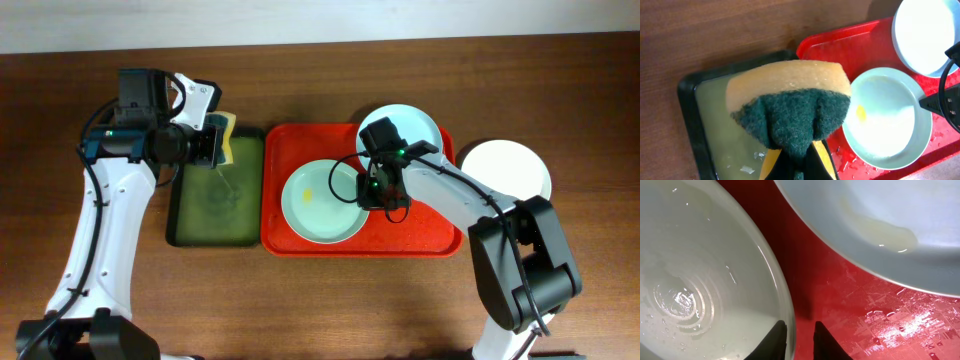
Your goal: Clean dirty plates on tray and stack at the side
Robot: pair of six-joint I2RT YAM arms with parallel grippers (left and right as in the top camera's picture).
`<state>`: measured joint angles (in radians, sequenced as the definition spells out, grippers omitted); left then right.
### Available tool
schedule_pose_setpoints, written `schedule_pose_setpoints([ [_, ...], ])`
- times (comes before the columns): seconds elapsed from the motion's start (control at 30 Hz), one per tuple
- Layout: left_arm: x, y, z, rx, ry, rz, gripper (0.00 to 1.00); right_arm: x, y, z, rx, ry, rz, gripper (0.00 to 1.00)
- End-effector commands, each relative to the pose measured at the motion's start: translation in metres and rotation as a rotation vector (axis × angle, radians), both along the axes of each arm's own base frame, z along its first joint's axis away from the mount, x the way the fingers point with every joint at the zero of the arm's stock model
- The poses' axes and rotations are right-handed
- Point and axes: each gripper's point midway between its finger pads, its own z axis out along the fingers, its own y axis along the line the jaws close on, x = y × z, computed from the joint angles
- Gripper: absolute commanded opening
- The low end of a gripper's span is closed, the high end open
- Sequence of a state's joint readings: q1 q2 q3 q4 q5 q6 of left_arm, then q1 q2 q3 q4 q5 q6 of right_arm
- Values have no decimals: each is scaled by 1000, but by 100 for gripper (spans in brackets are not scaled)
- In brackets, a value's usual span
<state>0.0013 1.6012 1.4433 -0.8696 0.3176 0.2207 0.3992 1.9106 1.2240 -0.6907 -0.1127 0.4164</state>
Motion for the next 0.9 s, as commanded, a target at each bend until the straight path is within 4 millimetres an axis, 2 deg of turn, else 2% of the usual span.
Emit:
schedule_pose_setpoints([
  [0.0, 7, 20, -5, 50, 11, 142, 0, -5, -1, -7, -17, 17, 4, 21],
  [0.2, 6, 7, -2, -12, 10, 99, 0, -5, -1, -7, -17, 18, 3, 20],
  [0.5, 9, 8, 1, 1, -14, 85, 0, -5, -1, -7, -18, 17, 4, 21],
  [0.57, 5, 11, -3, -14, 27, 148, 0, -5, -1, -7, -17, 18, 3, 17],
  [0.6, 4, 19, -6, 13, 42, 193, 0, -6, -1, -7, -18, 21, 3, 8],
  [0.63, 3, 25, -9, 29, 55, 241, 0, -6, -1, -7, -18, 21, 3, 4],
  [0.7, -1, 32, -22, 45, 81, 295, 0, -6, -1, -7, -18, 20, 3, 4],
  [0.83, -11, 31, -49, 36, 132, 312, 0, -6, -1, -7, -17, 20, 3, 4],
  [0.87, -12, 31, -51, 37, 136, 312, 0, -5, -1, -7, -16, 17, 3, 4],
])
